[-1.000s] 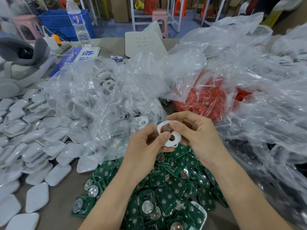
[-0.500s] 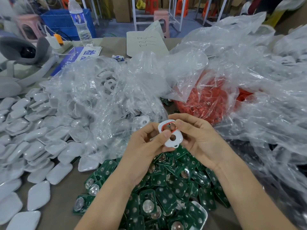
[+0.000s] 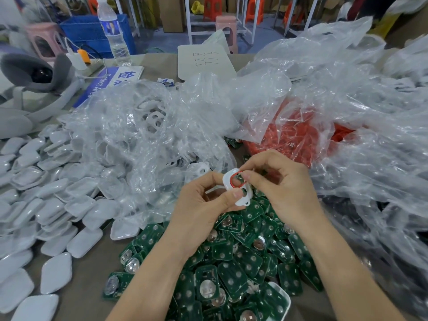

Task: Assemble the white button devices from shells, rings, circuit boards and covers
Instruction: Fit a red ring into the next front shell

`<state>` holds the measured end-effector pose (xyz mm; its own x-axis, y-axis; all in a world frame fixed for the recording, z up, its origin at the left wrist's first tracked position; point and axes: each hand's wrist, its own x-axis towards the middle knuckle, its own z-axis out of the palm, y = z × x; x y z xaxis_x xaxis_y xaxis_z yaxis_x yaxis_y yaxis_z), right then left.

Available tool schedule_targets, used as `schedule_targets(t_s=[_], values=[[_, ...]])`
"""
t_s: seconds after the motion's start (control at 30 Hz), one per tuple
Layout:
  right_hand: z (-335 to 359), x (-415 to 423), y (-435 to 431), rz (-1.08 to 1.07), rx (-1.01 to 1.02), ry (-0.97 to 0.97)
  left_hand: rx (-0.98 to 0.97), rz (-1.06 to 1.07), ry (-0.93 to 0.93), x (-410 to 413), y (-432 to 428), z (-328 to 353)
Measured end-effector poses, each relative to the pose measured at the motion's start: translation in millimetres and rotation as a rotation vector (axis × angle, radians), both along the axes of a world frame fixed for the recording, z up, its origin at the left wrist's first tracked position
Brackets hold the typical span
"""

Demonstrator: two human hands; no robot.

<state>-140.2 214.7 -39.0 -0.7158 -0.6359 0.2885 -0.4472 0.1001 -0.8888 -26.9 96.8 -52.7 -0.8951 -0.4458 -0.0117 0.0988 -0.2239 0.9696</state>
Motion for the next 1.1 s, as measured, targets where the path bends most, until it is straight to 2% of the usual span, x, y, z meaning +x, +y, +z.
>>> schedule_targets(t_s=[0.07, 0.4, 0.6, 0.8, 0.97, 1.1], values=[[-0.2, 3.3, -3.1, -0.050, 0.060, 0.116, -0.061, 0.012, -0.004, 0.1, 2.2, 0.0], [0.9, 8.5, -6.0, -0.019, 0.068, 0.165, -0.197, 0.008, -0.003, 0.7, 5.1, -4.0], [-2.4, 10.9, -7.7, -0.062, 0.115, 0.243, -0.318, 0.080, -0.014, -0.7, 6.3, -4.2], [-7.5, 16.3, -11.9, -0.099, 0.130, 0.209, -0.238, 0.081, 0.008, -2.3, 9.6, -5.1], [-3.5, 1.4, -7.5, -0.261, 0.092, 0.118, -0.234, 0.097, 0.000, -1.4, 5.3, -7.5], [-0.9, 4.8, -3.9, -0.139, 0.019, 0.011, -0.216, 0.121, 0.030, -2.0, 7.1, -7.3]])
